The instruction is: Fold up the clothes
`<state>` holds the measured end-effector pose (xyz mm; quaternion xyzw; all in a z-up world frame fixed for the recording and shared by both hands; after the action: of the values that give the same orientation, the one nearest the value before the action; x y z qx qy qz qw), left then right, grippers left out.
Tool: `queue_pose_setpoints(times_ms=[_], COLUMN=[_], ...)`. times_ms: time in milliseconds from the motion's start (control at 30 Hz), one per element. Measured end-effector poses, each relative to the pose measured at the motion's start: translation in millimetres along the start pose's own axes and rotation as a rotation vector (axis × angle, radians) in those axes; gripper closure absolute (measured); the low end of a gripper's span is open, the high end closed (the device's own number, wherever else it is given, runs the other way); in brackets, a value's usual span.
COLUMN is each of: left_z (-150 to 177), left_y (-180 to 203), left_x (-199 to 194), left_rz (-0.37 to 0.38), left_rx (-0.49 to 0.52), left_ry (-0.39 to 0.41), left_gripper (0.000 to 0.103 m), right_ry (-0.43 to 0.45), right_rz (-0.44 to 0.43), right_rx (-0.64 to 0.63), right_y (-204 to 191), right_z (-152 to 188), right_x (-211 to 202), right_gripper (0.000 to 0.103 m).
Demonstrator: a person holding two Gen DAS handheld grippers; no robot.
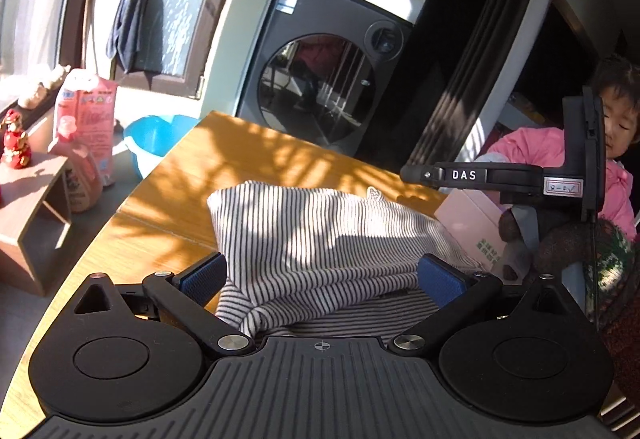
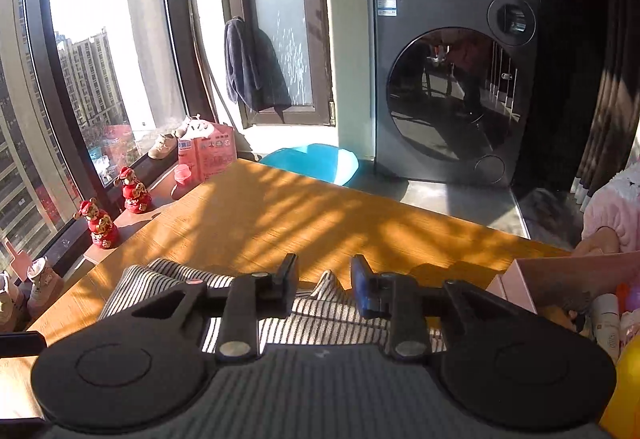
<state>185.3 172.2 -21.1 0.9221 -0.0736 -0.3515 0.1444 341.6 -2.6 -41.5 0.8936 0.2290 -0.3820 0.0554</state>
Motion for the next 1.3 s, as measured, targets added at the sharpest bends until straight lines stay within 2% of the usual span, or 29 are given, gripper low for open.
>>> queue_pose_setpoints(times_ms=[67, 133, 167, 200, 267, 367, 467, 600, 800, 867, 933, 1033, 1167, 1267, 1300], left_z=[2.4, 2.1, 1.2, 0.4, -1.9, -6.1, -10.6, -14.4, -19.0, -19.3, -16.9, -7.6, 8.3, 28.3, 34.4], left_y=[-1.5, -6.2, -9.9, -15.4, -26.8, -44.7, -61.2, -79.8, -97.0, -96.9, -89.9, -64.0, -32.5, -14.9, -10.1], left_x=[7.3, 10.9, 11.6, 11.5, 11.9, 10.2, -1.5, -27.8, -69.6, -82.8, -91.6, -96.3, -82.9, -72.1, -70.1], left_rz=[0.016, 0.02, 0.021, 0.023, 0.022, -0.018, -0.062, -0.082, 0.012, 0.042, 0.036, 0.05, 0.06, 0.024, -0.002], left_rx=[0.027, 0.035, 0.033, 0.022, -0.013, -0.075, -0.115, -0.17, -0.272, -0.295, -0.276, -0.189, -0.107, -0.019, 0.023], left_ry=[-0.015, -0.02, -0.017, -0.009, 0.004, 0.017, 0.039, 0.086, 0.168, 0.184, 0.189, 0.162, 0.07, -0.023, -0.045], left_gripper=[0.0, 0.0, 0.0, 0.0, 0.0, 0.0, 0.0, 0.0, 0.0, 0.0, 0.0, 0.0, 0.0, 0.0, 0.0], right_ry=[-0.046, -0.053, -0.056, -0.055, -0.054, -0.029, 0.015, 0.062, 0.132, 0.1, 0.056, -0.02, -0.07, 0.001, 0.033], right_rz=[0.01, 0.004, 0.001, -0.024, -0.079, -0.159, -0.198, -0.251, -0.33, -0.343, -0.353, -0.331, -0.273, -0.3, -0.299], right_rx=[-0.028, -0.044, -0.052, -0.028, -0.012, -0.096, -0.14, -0.096, -0.027, -0.017, -0.006, 0.015, -0.03, -0.054, -0.049], right_y=[-1.5, -7.2, -10.2, -13.3, -24.7, -65.7, -85.7, -67.4, -38.4, -35.9, -34.4, -35.3, -41.9, -36.4, -32.1], right_z=[2.2, 10.8, 15.2, 14.5, 11.0, 7.7, 3.0, 13.9, 30.6, 61.0, 95.8, 137.1, 176.0, 175.6, 170.9], right_x=[28.9, 41.6, 47.6, 47.9, 49.9, 59.8, 53.5, -11.0, -109.5, -126.5, -138.2, -131.6, -134.1, -164.1, -174.8], right_gripper=[0.062, 0.062, 0.07, 0.082, 0.093, 0.094, 0.095, 0.096, 0.096, 0.096, 0.096, 0.096, 0.096, 0.094, 0.085])
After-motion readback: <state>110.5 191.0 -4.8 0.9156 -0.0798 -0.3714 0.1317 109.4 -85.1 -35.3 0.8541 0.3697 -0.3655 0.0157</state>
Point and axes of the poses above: each gripper's, at about its wrist camera, not at the fingertips, and x roughly the way its jaws point, y to its right, z to its underside, the point moved 2 cm from there along x, roughly the way its jaws point, and after that the axes turned 8 degrees about -y, right-handed, at the moved point
